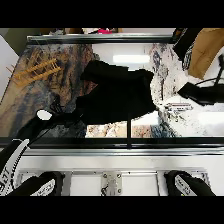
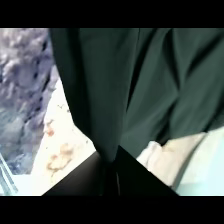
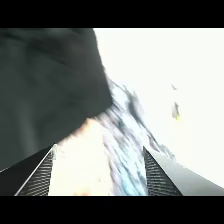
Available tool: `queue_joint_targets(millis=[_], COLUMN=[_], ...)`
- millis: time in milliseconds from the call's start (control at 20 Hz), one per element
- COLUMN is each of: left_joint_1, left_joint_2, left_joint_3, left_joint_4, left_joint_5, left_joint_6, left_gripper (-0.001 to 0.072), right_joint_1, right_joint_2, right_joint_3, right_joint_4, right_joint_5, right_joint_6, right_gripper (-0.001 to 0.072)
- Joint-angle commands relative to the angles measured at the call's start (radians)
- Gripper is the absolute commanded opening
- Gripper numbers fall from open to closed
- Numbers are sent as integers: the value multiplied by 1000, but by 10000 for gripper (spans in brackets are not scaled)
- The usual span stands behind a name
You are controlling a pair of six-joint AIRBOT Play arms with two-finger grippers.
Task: Fold the clothes and pants, and hang the long-sleeved shirts on hangers.
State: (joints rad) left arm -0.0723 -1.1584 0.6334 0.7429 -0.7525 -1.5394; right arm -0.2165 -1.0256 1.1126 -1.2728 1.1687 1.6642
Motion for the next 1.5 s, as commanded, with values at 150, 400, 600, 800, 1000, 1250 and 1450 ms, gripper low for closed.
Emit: queue_joint_targets(millis=[150,400,600,800,1000,1250,1450], left_joint_1=[20,20,20,20,24,129,178], left_joint_2=[50,50,50,50,52,157,338], left_joint_3=[0,0,0,0,5,311,745], left_joint_4=[-2,-2,-2,-2,-1,-3,-2], left_joint_5=[-34,-34,-33,-33,-35,-198,-291], left_joint_6=[52,52,52,52,52,51,51], left_gripper=[12,12,11,12,11,10,11], right_joint_1=[8,119,213,245,232,203,206], right_joint_2=[-222,-385,-433,-446,-423,-220,30], right_joint_3=[-338,-353,-350,-347,-341,-78,264], right_joint_4=[192,559,675,674,664,417,391], right_joint_5=[-330,-569,-676,-713,-703,-350,-50], right_joint_6=[158,-82,-163,-221,-309,-307,-205], right_gripper=[589,589,587,270,28,27,27])
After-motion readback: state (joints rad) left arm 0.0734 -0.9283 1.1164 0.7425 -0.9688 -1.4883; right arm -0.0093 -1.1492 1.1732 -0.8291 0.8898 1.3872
